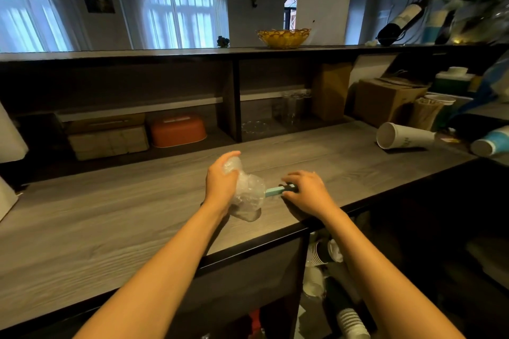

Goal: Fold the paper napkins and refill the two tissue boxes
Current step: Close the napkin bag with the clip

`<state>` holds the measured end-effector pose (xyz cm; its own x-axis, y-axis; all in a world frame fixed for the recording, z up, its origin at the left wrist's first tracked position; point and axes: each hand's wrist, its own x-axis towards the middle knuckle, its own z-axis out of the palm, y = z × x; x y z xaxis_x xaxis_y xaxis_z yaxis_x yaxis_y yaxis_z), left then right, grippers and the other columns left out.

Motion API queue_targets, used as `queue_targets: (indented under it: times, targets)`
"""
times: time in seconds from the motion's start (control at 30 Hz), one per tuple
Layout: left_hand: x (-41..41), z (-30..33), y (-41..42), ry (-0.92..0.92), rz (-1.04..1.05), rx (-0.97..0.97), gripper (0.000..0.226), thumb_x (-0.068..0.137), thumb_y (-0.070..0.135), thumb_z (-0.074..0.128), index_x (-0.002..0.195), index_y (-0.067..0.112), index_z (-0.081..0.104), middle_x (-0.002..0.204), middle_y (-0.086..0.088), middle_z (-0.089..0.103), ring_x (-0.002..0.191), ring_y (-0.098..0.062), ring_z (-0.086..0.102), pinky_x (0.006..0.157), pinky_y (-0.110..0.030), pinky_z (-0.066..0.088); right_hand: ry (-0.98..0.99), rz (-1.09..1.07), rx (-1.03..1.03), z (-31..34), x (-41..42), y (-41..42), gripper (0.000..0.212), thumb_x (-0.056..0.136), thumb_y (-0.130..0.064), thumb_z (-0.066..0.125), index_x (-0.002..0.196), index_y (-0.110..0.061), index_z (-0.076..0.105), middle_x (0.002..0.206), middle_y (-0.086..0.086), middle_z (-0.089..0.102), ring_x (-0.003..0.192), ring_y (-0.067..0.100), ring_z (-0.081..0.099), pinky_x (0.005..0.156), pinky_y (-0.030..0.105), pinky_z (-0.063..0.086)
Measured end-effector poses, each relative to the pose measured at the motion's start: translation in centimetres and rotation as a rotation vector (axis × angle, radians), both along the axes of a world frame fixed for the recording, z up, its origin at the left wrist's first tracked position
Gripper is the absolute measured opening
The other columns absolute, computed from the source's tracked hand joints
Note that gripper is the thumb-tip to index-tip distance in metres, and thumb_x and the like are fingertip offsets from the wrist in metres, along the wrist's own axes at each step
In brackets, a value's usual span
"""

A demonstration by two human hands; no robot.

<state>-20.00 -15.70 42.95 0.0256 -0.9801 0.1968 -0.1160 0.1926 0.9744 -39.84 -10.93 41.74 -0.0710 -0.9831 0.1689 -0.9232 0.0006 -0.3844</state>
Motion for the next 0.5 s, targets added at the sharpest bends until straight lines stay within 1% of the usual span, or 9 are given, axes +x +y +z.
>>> queue_targets:
  times: [0.07, 0.13, 0.17, 0.23, 0.27, 0.3, 0.33, 0.43, 0.5]
  targets:
    - [0.2, 0.2, 0.2, -0.010, -0.010, 0.033, 0.036, 0.093, -0.003, 0.052, 0.094, 0.025, 0.075, 0.103, 0.002, 0.067, 0.097, -0.021, 0.062, 0.075, -0.033, 0.053, 0.047, -0.010, -0.013, -0.7, 0.1, 0.1, 0.031, 0.096, -0.038, 0.062, 0.123, -0.025, 0.067, 0.123, -0.001, 0.063, 0.115, 0.019, 0.056, 0.109, 0.042, 0.038]
    - [0.4, 0.2, 0.3, 0.000, 0.022, 0.032, 0.028, 0.084, 0.001, 0.056, 0.074, 0.020, 0.074, 0.084, 0.003, 0.070, 0.088, -0.021, 0.064, 0.077, -0.035, 0.052, 0.063, -0.039, -0.078, -0.5, 0.2, 0.4, 0.022, 0.097, -0.037, 0.061, 0.111, -0.023, 0.071, 0.107, -0.002, 0.064, 0.098, 0.017, 0.060, 0.094, 0.039, 0.049]
    - [0.6, 0.3, 0.5, 0.004, 0.040, 0.028, 0.021, 0.077, 0.009, 0.057, 0.067, 0.019, 0.072, 0.077, 0.002, 0.069, 0.083, -0.022, 0.062, 0.077, -0.037, 0.050, -0.033, -0.058, -0.134, -0.3, 0.3, 0.6, 0.019, 0.098, -0.034, 0.060, 0.108, -0.021, 0.069, 0.102, -0.002, 0.063, 0.091, 0.015, 0.061, 0.087, 0.037, 0.053]
    - [0.6, 0.6, 0.9, 0.041, 0.079, 0.037, 0.016, 0.067, 0.026, 0.054, 0.063, 0.018, 0.067, 0.072, -0.001, 0.064, 0.078, -0.024, 0.058, 0.072, -0.038, 0.046, -0.484, -0.096, -0.283, 0.8, 1.5, 1.7, 0.011, 0.100, -0.026, 0.057, 0.103, -0.018, 0.064, 0.094, 0.001, 0.065, 0.076, 0.009, 0.061, 0.070, 0.028, 0.057]
    - [0.5, 0.8, 1.1, 0.087, 0.094, 0.053, 0.019, 0.066, 0.033, 0.053, 0.064, 0.018, 0.065, 0.073, -0.004, 0.062, 0.078, -0.026, 0.057, 0.071, -0.038, 0.045, -0.712, -0.097, -0.356, 1.6, 2.6, 2.3, 0.009, 0.101, -0.024, 0.054, 0.100, -0.018, 0.062, 0.090, 0.003, 0.065, 0.068, 0.007, 0.058, 0.061, 0.023, 0.053]
    - [0.2, 1.1, 1.3, 0.150, 0.093, 0.091, 0.024, 0.067, 0.040, 0.055, 0.067, 0.018, 0.064, 0.075, -0.006, 0.062, 0.078, -0.028, 0.058, 0.070, -0.038, 0.045, -0.865, -0.079, -0.394, 2.5, 3.9, 2.8, 0.010, 0.102, -0.023, 0.052, 0.098, -0.019, 0.060, 0.086, 0.004, 0.064, 0.062, 0.006, 0.054, 0.055, 0.020, 0.047]
    - [-0.1, 1.4, 1.4, 0.227, 0.062, 0.140, 0.033, 0.070, 0.049, 0.057, 0.072, 0.017, 0.066, 0.078, -0.009, 0.064, 0.079, -0.030, 0.060, 0.071, -0.039, 0.047, -0.942, -0.051, -0.392, 3.2, 5.5, 3.2, 0.013, 0.103, -0.022, 0.049, 0.096, -0.020, 0.059, 0.084, 0.004, 0.062, 0.061, 0.006, 0.050, 0.054, 0.019, 0.042]
    - [-0.9, 2.3, 2.3, 0.379, -0.130, 0.302, 0.063, 0.087, 0.070, 0.051, 0.107, 0.013, 0.070, 0.098, -0.014, 0.073, 0.091, -0.031, 0.071, 0.084, -0.045, 0.057, -0.955, 0.016, -0.242, 4.1, 9.5, 3.7, 0.025, 0.105, -0.024, 0.043, 0.087, -0.027, 0.059, 0.080, -0.004, 0.060, 0.065, 0.006, 0.052, 0.058, 0.020, 0.041]
    - [-1.0, 2.5, 2.8, 0.398, -0.192, 0.278, 0.059, 0.094, 0.065, 0.047, 0.120, 0.015, 0.064, 0.109, -0.015, 0.070, 0.102, -0.029, 0.069, 0.090, -0.047, 0.057, -1.025, 0.017, -0.170, 4.3, 10.7, 3.8, 0.029, 0.105, -0.021, 0.041, 0.087, -0.029, 0.063, 0.081, -0.004, 0.064, 0.070, 0.005, 0.059, 0.058, 0.019, 0.046]
